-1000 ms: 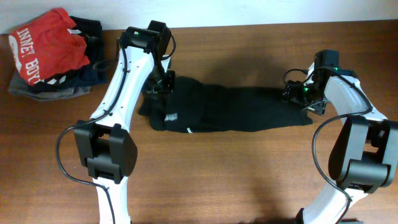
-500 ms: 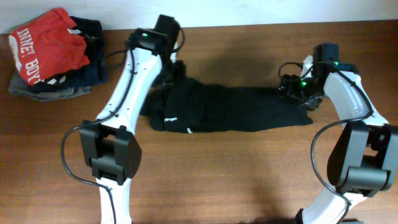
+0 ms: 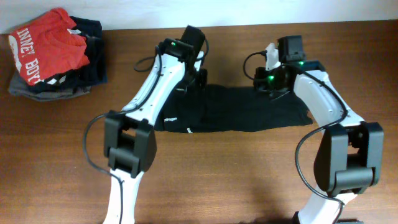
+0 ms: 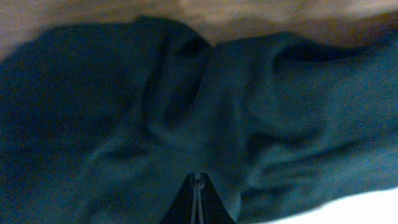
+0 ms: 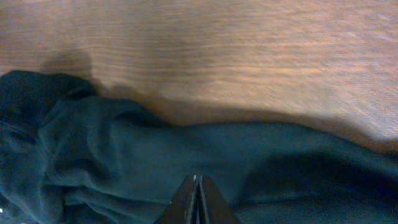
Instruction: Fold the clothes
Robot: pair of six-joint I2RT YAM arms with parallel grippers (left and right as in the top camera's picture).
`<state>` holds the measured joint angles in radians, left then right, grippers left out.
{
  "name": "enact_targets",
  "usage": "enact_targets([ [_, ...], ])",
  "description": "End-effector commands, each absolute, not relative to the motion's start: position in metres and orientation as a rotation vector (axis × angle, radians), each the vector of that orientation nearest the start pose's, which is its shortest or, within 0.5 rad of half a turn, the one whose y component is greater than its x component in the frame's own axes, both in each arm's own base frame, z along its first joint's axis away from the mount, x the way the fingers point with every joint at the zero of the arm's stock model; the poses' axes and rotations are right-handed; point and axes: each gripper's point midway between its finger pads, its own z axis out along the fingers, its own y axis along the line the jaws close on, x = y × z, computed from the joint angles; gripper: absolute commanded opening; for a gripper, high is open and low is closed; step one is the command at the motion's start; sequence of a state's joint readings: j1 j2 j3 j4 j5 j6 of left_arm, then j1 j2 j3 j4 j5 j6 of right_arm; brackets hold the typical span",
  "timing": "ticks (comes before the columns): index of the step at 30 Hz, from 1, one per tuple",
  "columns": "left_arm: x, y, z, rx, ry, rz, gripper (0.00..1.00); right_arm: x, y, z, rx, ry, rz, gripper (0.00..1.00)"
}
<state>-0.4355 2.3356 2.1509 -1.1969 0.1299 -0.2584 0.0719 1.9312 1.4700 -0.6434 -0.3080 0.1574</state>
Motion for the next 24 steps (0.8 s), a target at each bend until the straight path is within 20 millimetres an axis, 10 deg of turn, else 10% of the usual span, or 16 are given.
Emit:
enact_targets([
  [1, 0.441, -0.242, 0.048, 0.275, 3.047, -0.372, 0.01, 0.464, 0.100, 0.074, -0.022, 2.708, 0.486, 0.08],
  [9, 0.438, -0.236, 0.023, 0.260, 3.103, -0.327, 0.01, 0.460, 0.062, 0.012, 0.074, 2.844, 0.247, 0.07],
  [24, 0.457, -0.151, 0.020, 0.024, 3.146, -0.166, 0.01, 0.420, -0.043, -0.002, 0.361, 2.991, 0.012, 0.06],
])
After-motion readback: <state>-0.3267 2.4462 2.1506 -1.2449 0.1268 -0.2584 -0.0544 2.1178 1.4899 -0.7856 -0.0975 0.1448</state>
